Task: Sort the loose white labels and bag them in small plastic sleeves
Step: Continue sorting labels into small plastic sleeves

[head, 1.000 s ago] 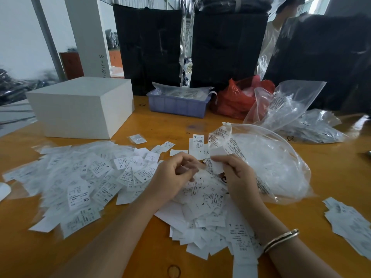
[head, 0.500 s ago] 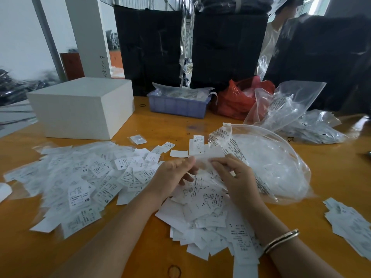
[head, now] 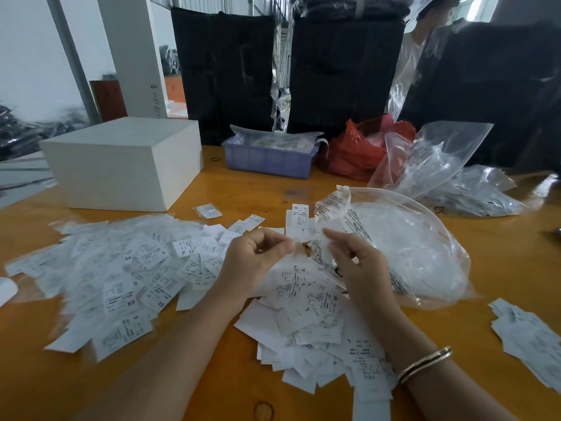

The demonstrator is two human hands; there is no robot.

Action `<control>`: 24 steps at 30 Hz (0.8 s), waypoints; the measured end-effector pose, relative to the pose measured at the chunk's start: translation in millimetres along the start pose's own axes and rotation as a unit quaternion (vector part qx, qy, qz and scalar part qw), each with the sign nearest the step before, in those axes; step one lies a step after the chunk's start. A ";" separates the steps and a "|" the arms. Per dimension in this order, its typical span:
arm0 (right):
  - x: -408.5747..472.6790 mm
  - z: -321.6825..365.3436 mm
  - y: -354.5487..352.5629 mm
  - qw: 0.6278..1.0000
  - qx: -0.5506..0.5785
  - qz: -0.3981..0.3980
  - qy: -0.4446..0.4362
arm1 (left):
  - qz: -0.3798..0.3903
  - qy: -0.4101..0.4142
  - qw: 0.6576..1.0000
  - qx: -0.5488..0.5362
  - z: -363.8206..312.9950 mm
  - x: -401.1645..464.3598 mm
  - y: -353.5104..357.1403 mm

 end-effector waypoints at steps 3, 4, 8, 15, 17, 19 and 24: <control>-1.2 -2.9 -5.4 0.991 0.128 -0.033 0.028 | 0.025 0.070 0.992 0.105 -12.3 -4.3 8.4; -2.4 -3.5 -4.7 0.981 0.183 -0.040 0.038 | 0.031 0.088 0.987 0.132 -14.8 -5.7 10.9; -7.4 3.9 6.2 0.955 0.289 -0.026 0.053 | 0.045 0.123 0.966 0.222 -18.9 -7.3 16.4; -7.4 8.3 23.8 0.974 0.219 0.042 0.034 | 0.048 0.156 0.954 0.252 -26.2 -10.5 20.4; -6.1 7.2 23.6 0.980 0.195 0.038 0.030 | 0.059 0.144 0.963 0.220 -24.9 -10.4 20.4; -4.9 6.9 22.6 0.983 0.179 0.033 0.023 | 0.075 0.130 0.969 0.196 -23.4 -10.2 22.3; -3.8 7.3 22.8 0.983 0.177 0.040 0.007 | 0.092 0.087 0.980 0.152 -18.1 -8.6 24.6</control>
Point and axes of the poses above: each hand's wrist, its own x-axis towards the middle knuckle, its own y-axis out of the palm, z = x × y, the point moved 7 cm from there along x, towards the middle knuckle, and after that the axes turned 9 degrees about z, right-handed, at the moved point
